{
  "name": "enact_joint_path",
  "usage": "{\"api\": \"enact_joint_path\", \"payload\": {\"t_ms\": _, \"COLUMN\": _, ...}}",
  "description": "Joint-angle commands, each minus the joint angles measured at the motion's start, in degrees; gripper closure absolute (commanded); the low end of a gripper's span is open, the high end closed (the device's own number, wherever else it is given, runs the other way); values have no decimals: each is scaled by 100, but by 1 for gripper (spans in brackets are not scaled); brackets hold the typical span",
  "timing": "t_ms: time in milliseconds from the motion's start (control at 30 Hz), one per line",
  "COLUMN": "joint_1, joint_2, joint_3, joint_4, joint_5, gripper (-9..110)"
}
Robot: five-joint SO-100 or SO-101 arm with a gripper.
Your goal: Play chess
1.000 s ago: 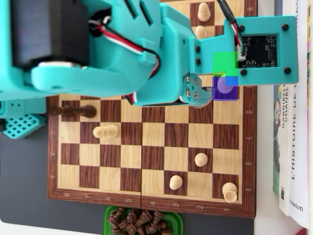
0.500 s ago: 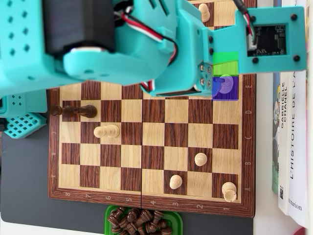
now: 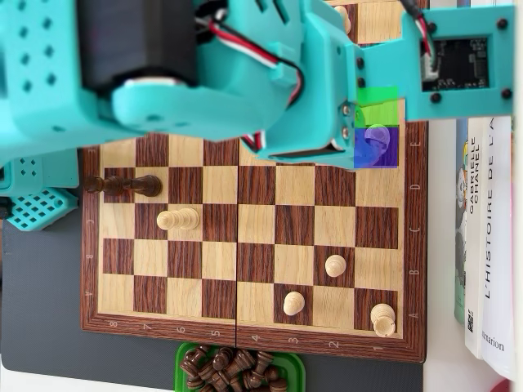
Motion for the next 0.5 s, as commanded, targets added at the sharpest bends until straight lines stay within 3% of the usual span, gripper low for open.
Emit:
{"api": "enact_joint_path", "payload": {"t_ms": 0, "joint_1": 53, "joint_2": 35, "joint_3": -308, "joint_4": -97, "joint_5": -18, "gripper": 84}}
{"api": "enact_joint_path", "payload": {"t_ms": 467, "joint_1": 149, "joint_2": -352, "joint_3": -598, "joint_4": -70, "joint_5": -35, "gripper": 84}}
